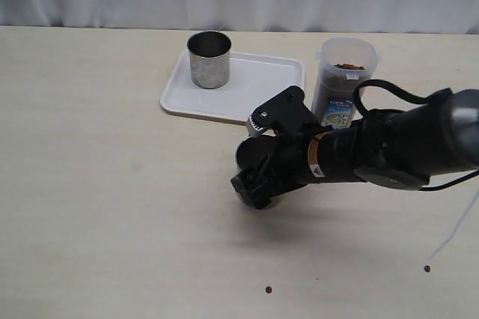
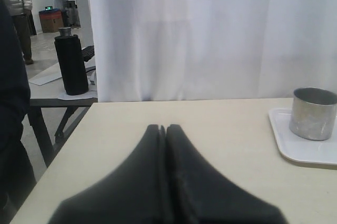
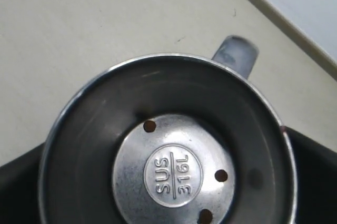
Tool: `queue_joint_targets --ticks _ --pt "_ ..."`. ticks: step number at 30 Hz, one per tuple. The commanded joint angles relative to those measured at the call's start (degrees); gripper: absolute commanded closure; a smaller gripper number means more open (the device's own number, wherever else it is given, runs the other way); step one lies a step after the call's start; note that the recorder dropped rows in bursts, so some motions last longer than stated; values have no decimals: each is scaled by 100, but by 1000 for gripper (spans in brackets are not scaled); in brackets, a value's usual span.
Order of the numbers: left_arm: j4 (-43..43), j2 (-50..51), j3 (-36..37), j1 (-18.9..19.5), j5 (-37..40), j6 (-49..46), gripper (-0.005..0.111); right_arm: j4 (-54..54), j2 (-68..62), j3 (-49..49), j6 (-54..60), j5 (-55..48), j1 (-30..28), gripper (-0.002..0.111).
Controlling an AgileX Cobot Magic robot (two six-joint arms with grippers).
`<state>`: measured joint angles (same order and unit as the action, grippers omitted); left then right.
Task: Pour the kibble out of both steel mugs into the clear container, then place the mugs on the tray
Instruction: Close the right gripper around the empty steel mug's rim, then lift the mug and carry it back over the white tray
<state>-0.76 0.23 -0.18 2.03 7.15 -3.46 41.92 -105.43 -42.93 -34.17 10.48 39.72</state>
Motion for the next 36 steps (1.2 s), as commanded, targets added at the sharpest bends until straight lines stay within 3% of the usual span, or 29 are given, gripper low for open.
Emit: queue_joint_targets --ticks 1,3,7,18,28,36 --pt "-6 -23 18 -26 -19 32 107 -14 -15 -29 -69 -11 8 29" --pt "-6 -23 18 -26 -19 32 107 -14 -15 -29 -172 -11 8 49" --pt "-6 -23 18 -26 -19 32 107 169 59 -29 83 -11 8 103" --pt "-6 -23 18 -26 -19 32 107 238 474 -197 93 675 39 104" --pt "-6 -23 18 -26 -19 32 107 265 341 -1780 135 -138 40 104" --pt "-6 -23 18 -26 -19 32 107 265 -683 -3105 135 -542 40 104"
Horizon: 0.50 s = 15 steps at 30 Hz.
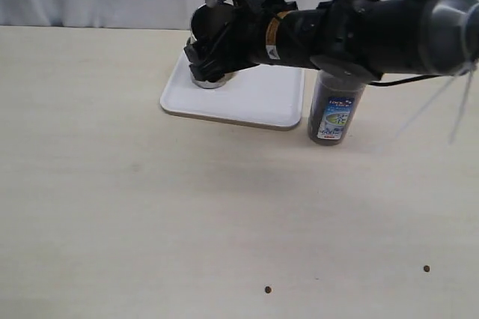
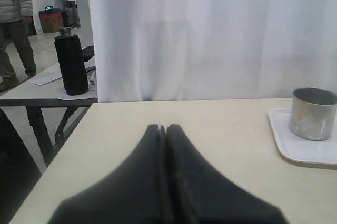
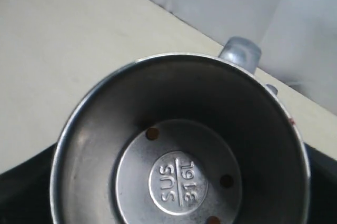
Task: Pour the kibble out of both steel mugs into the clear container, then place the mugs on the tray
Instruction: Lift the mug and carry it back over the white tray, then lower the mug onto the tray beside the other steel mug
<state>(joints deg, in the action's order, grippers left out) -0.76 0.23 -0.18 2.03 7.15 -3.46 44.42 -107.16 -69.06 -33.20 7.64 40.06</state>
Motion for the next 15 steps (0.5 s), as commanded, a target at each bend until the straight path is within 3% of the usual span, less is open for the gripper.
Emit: queue_joint_targets --ticks 1,8,15 --pt "-6 -23 18 -26 -19 32 107 16 -633 -620 54 -416 6 104" --pt "-6 -23 18 -26 -19 32 107 16 -1417 -1556 59 -1392 6 104" --pt "-6 -23 18 -26 -19 32 107 -51 -1813 -1900 59 -1686 6 104"
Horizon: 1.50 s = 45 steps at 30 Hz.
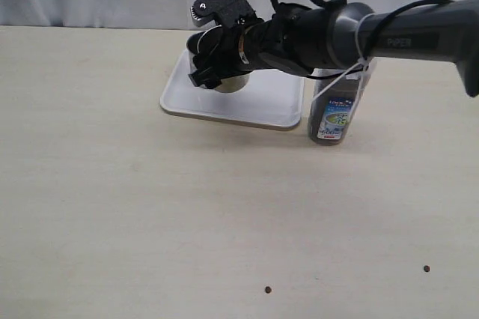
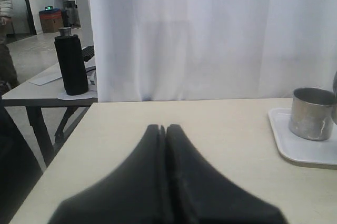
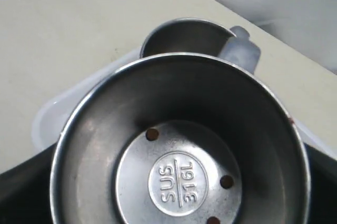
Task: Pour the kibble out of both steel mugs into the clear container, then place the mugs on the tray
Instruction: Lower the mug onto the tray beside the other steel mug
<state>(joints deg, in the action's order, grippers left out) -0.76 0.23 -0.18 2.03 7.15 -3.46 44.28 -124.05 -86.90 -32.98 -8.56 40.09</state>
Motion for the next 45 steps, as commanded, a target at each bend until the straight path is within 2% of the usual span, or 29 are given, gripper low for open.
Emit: queue_joint_targets --ticks 1,35,37,38,39,42,44,45 --pt "-6 -23 18 -26 -19 32 107 -38 -171 -120 37 -66 3 104" --pt "-6 -23 18 -26 -19 32 107 -227 -548 -235 -282 -517 -91 102" --pt "-6 -23 18 -26 -19 32 107 -237 -548 -235 -282 -592 -91 94" --pt "-6 -23 18 -26 -19 32 107 -237 -534 -235 -351 -636 -91 79" --pt "-6 -23 18 -26 -19 32 107 -237 -534 -235 -351 -636 -91 72" --pt "-6 -23 18 -26 -19 32 107 -237 -460 -235 -351 -648 -80 30" --pt "-6 -23 18 -26 -19 32 107 -237 -270 -235 -351 -673 -56 21" --pt "-6 -23 18 -26 -19 32 107 -237 -181 -235 -351 -696 -41 21"
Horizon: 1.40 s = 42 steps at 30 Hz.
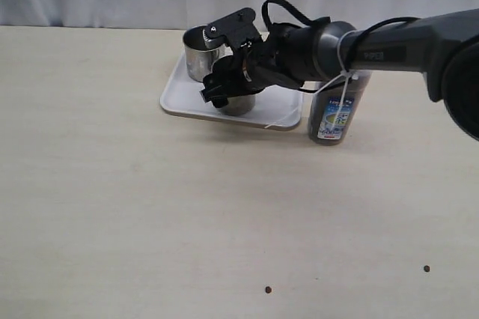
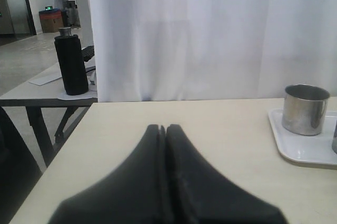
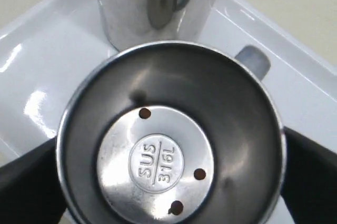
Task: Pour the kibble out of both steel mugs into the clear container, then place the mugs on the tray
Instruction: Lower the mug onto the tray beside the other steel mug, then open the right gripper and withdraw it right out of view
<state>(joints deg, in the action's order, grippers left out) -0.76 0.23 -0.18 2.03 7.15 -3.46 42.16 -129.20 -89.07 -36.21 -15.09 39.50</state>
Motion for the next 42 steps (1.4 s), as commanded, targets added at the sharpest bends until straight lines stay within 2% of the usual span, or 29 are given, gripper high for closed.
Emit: queue_joint_targets --ticks 1,4,5,6,8,10,11,15,24,27,34,42 --pt "-6 -23 18 -26 -19 32 107 -25 512 -19 -28 -179 35 21" --pt "-6 -23 18 -26 -19 32 107 -25 1076 -19 -18 -848 153 22" --pt "-6 -23 18 -26 -19 32 107 -25 1279 -19 11 -1120 228 27" --pt "-6 -23 18 -26 -19 32 107 -25 1514 -19 62 -1417 338 40" --pt "-6 -23 18 -26 -19 32 107 -25 1965 186 167 -1746 579 77" --pt "-6 -23 18 -26 -19 32 107 8 2335 529 167 -1748 734 98" --pt "-6 -23 18 -26 -19 32 107 70 2497 707 138 -1724 804 104" --pt "-6 -23 18 -26 -19 32 107 374 3449 1863 -262 -1332 899 104" --pt "-6 -23 18 -26 -20 32 107 374 6235 5130 -1002 317 899 104" --pt "-6 -23 18 -26 -20 32 107 345 7182 5806 -1163 452 899 104" --pt "-6 -23 18 -26 -20 32 107 175 9176 7180 -1659 -1 899 104" --pt "-6 -23 18 -26 -20 32 107 -369 11104 7996 -1659 -43 899 104"
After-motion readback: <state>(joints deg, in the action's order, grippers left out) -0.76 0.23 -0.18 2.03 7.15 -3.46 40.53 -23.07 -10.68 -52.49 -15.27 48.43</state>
